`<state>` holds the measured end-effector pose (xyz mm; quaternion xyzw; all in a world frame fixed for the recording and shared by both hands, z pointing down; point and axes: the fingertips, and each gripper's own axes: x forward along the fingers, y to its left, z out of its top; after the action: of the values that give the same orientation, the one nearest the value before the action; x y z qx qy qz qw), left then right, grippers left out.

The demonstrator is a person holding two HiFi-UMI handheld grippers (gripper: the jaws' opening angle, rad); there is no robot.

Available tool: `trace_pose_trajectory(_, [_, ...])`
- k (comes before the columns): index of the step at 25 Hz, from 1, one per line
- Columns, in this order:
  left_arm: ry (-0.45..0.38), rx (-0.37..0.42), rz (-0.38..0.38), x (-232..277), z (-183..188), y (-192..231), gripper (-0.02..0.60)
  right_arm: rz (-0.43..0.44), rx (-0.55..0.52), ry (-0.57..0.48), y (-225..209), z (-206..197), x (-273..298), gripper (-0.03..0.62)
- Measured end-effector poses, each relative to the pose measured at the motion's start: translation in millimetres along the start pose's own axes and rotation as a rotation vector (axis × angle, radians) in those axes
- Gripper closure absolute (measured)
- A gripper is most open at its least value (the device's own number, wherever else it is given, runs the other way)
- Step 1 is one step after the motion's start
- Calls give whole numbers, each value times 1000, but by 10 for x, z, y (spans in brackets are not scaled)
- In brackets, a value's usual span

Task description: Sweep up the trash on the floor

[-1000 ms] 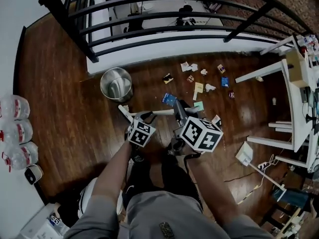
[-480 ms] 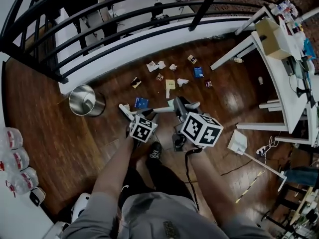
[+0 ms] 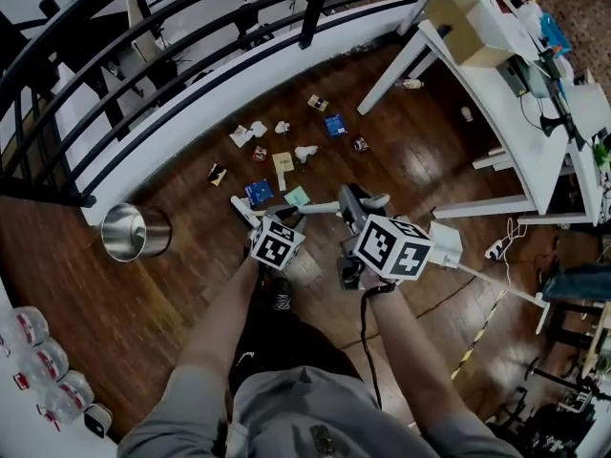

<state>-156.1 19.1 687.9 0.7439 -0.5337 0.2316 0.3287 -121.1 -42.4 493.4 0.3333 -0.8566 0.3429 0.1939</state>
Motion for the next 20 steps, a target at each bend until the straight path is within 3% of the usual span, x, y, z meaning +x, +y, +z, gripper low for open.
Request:
trace_pose_trajectory(4, [7, 65, -89, 264, 207, -242, 474, -62, 10, -17, -313, 125, -146, 525])
trace_pose_trajectory(10, [37, 136, -166, 450, 340, -504, 474, -61, -95, 32, -558, 179, -329, 526])
trace_pose_trajectory(16, [40, 193, -180, 424, 307, -573, 480, 34, -234, 73, -494, 94, -409, 528])
trace_pose_trajectory(20, [39, 220, -172, 236, 293, -556, 492, 96, -224, 62, -281, 112, -468, 530])
